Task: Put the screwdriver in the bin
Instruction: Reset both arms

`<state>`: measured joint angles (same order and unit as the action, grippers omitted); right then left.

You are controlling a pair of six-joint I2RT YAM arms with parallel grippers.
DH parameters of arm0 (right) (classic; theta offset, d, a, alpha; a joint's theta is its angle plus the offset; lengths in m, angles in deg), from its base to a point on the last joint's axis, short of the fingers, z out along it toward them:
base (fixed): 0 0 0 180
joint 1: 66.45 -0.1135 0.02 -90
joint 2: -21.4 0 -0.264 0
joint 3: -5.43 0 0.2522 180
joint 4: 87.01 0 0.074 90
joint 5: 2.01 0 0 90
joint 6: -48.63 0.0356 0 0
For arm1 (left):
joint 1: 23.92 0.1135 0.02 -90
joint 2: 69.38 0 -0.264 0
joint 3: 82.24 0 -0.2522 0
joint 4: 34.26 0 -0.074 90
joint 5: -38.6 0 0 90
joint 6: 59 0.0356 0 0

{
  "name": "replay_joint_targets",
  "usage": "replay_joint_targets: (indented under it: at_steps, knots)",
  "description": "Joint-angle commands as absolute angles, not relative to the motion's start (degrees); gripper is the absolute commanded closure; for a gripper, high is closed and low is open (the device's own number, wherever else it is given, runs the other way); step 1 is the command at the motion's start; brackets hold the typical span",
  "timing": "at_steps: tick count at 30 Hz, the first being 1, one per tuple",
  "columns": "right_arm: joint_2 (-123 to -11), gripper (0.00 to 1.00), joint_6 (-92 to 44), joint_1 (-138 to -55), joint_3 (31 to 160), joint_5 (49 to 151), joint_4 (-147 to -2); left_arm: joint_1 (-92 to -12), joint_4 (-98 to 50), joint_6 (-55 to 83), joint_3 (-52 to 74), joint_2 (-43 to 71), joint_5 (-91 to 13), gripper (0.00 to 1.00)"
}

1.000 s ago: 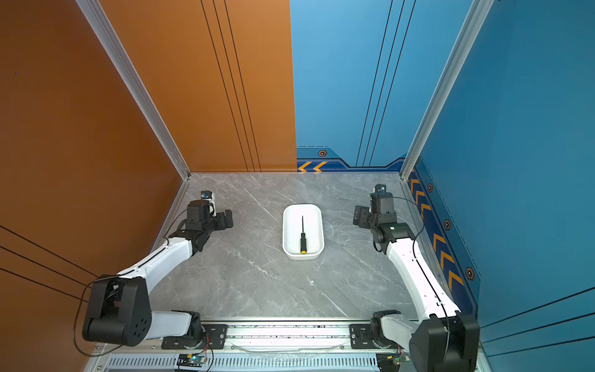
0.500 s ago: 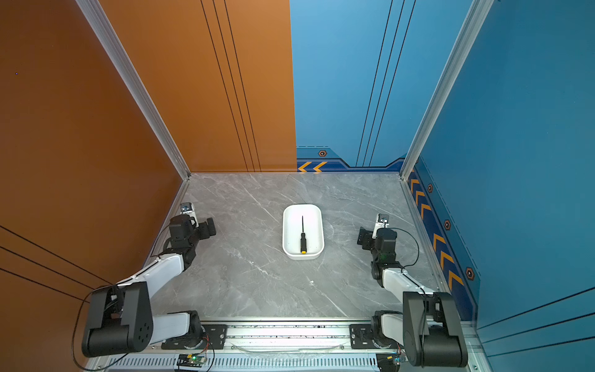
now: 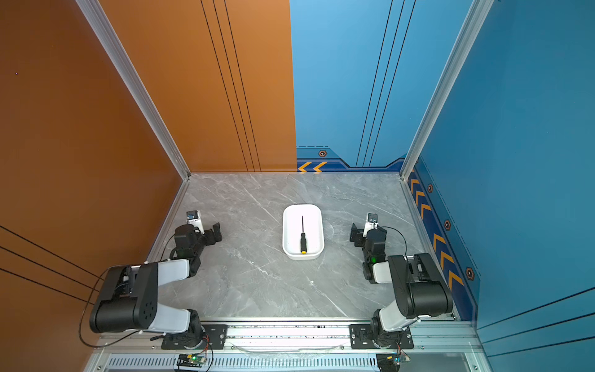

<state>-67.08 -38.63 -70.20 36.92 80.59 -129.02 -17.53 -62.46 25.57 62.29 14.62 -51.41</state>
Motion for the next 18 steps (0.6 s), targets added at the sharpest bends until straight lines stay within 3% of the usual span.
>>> replay_joint_targets:
  at_steps: [1,7,9,10,18]
  knots:
    - [-67.1,0.06,-39.1,-69.4,39.2,78.9,-127.9,-18.3,-69.6,25.5,63.2,14.2,-50.2,0.02]
    - [-67.1,0.02,-37.4,-67.3,40.5,81.8,-125.2,-24.4,-77.2,31.0,63.2,21.3,-57.0,0.02]
    - [-67.2,0.00,-37.4,-67.5,40.5,81.7,-125.5,-25.2,-69.8,30.7,61.7,18.9,-60.1,0.02]
    - [-67.2,0.00,-37.3,-67.5,40.6,81.6,-125.4,-25.4,-74.2,30.9,62.4,20.5,-61.0,0.02]
    - [-67.2,0.00,-37.6,-67.8,40.5,81.2,-125.5,-25.6,-73.8,31.0,62.5,20.3,-61.5,0.02]
